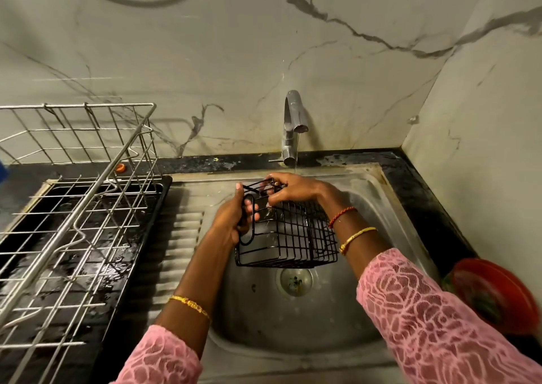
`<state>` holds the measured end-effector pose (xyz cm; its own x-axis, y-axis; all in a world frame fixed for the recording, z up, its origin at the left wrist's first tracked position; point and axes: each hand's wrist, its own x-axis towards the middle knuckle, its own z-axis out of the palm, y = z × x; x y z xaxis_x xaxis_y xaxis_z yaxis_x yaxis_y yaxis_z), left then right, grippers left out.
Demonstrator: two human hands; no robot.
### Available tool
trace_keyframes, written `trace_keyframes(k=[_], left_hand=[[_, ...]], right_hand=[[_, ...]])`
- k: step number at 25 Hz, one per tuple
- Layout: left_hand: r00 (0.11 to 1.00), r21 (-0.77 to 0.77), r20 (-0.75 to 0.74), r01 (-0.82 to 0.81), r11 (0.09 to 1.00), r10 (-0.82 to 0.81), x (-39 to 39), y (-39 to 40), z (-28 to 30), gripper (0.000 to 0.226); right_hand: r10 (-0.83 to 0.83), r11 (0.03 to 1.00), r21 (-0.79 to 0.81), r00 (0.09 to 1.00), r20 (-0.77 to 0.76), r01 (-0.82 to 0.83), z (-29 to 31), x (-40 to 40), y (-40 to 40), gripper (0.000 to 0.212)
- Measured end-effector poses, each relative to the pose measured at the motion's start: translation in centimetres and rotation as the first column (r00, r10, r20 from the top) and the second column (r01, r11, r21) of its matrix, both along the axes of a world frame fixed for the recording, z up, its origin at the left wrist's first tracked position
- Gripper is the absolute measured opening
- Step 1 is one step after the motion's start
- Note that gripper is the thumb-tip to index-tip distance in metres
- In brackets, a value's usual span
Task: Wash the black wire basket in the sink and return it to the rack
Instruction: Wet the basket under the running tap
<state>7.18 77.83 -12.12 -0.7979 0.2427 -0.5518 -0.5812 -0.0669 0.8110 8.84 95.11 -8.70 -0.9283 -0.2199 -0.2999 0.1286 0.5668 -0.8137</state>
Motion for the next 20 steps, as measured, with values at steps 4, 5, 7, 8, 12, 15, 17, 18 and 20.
trace_keyframes(k=[4,5,7,8,12,15,17,18,20], left_hand=[[0.999,0.015,0.017,-0.048,0.999,0.048,-0.2,-0.9,-0.8,0.046],[0.997,0.006,0.033,-0.066,0.998,0.065,-0.3,-1.2,-1.1,0.046],[0.992,-0.010,0.056,-0.113,0.994,0.113,-0.2,-2.0,-1.8,0.046],[0.987,-0.006,0.069,-0.144,0.990,0.144,-0.1,-2.4,-2.2,0.045],[0.967,0.073,0.133,-0.227,0.971,0.216,-0.3,-3.9,-4.3,0.046],[0.971,0.087,0.170,-0.184,0.979,0.168,-0.6,-4.9,-5.8,0.050],[0.972,0.106,0.190,-0.162,0.981,0.140,-0.8,-5.4,-6.5,0.050],[0.971,0.115,0.199,-0.154,0.981,0.130,-0.8,-5.5,-6.5,0.050],[0.966,0.118,0.220,-0.163,0.980,0.134,-0.6,-5.5,-6.0,0.051]], right_hand=[[-0.351,0.871,-0.328,0.930,0.106,0.366,0.4,-0.4,2.6,0.027],[-0.509,0.788,-0.340,0.854,0.108,0.513,0.3,-0.9,3.3,0.019],[-0.679,0.611,-0.397,0.711,0.181,0.685,0.2,-1.7,4.3,0.013],[-0.692,0.565,-0.410,0.682,0.236,0.716,0.3,-2.1,4.6,0.014],[-0.654,0.638,-0.302,0.706,0.273,0.708,0.6,-3.4,5.1,0.011],[-0.596,0.801,-0.102,0.802,-0.049,0.590,-0.4,-5.3,4.8,0.016],[-0.434,0.872,0.116,0.861,-0.267,0.475,-1.6,-6.5,4.2,0.028],[-0.340,0.866,0.252,0.879,-0.336,0.431,-2.4,-7.1,4.0,0.036],[-0.171,0.771,0.515,0.900,-0.400,0.375,-4.0,-8.2,3.7,0.049]])
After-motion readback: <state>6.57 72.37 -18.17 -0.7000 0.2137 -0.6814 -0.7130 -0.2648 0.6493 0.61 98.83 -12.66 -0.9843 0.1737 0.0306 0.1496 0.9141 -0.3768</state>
